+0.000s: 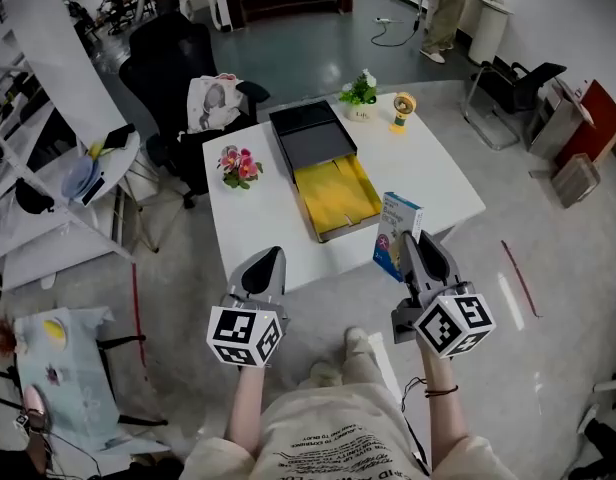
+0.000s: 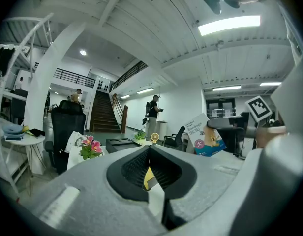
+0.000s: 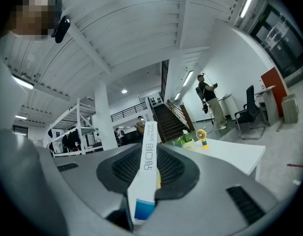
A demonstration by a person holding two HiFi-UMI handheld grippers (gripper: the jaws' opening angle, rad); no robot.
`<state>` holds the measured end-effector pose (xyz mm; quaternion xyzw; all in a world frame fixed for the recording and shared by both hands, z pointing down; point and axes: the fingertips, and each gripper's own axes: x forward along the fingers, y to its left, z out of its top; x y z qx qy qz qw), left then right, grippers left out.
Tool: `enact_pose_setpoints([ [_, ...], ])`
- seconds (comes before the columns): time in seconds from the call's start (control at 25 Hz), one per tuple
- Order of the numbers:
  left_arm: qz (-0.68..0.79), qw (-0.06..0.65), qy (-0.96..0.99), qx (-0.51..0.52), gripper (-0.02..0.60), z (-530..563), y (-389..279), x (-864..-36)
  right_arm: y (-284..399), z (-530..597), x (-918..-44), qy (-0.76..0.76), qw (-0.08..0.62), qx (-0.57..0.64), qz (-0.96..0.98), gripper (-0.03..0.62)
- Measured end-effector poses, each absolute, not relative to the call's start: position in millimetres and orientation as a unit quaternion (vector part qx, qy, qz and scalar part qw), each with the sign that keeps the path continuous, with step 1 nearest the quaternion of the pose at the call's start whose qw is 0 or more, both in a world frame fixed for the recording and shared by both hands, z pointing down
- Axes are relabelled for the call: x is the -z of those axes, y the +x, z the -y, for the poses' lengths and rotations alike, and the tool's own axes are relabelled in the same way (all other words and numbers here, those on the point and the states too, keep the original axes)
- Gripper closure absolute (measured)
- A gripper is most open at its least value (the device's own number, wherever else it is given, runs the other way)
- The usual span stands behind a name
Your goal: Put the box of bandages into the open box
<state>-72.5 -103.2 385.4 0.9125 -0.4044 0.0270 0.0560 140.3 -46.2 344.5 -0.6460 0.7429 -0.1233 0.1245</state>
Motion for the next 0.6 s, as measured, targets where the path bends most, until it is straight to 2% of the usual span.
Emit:
enact_pose_setpoints([
  [0.6, 0.454, 0.110, 0.883, -0.041, 0.560, 223, -51, -422, 148, 206, -371, -0.567, 0.105, 0.194, -0.794, 0.503],
])
